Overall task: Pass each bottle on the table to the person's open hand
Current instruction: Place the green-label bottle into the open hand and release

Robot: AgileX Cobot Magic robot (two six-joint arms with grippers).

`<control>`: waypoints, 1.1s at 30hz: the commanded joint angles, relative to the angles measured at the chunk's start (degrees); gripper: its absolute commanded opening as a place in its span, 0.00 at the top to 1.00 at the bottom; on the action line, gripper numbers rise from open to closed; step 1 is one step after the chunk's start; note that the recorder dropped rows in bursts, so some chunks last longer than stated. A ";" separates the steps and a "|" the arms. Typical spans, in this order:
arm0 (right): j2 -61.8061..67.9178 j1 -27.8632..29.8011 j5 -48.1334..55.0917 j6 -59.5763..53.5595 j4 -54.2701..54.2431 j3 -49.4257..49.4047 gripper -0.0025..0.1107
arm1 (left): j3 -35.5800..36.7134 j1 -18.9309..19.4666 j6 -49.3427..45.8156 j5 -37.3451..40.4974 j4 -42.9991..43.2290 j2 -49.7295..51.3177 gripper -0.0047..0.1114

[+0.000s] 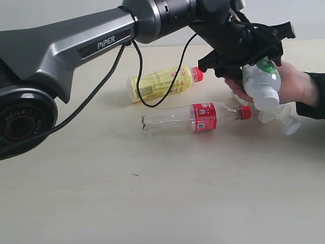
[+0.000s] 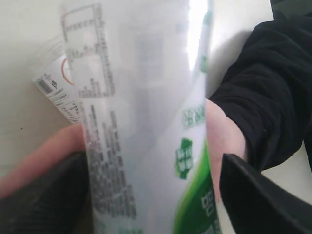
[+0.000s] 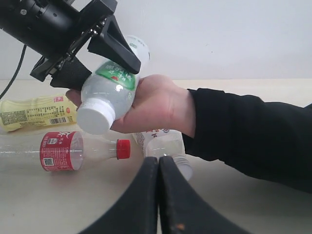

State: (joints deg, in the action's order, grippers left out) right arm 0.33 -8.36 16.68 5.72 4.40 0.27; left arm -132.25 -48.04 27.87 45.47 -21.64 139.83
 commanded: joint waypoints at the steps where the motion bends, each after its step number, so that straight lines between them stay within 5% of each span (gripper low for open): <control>1: -0.33 0.03 -0.37 -0.01 0.07 -0.27 0.98 | -0.40 0.05 -0.63 0.38 0.05 -0.15 0.26; 13: -0.33 0.03 -0.37 -0.01 0.07 -0.27 0.98 | -0.40 0.05 -2.36 2.68 0.66 -2.97 0.19; 20: -0.33 0.03 -0.37 -0.01 0.07 -0.27 0.98 | -0.40 0.05 -12.64 12.17 4.38 -9.05 0.20; 24: -0.33 0.03 -0.37 -0.01 0.07 -0.27 0.98 | -0.40 0.05 -17.53 18.41 4.73 -10.55 0.30; 33: -0.33 0.03 -0.37 -0.01 0.07 -0.27 0.98 | -0.15 0.05 -24.44 24.50 11.95 -12.31 0.75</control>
State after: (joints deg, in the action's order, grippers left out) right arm 0.33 -8.36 16.68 5.72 4.40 0.27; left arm -132.25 -48.04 4.86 69.34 -12.81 128.67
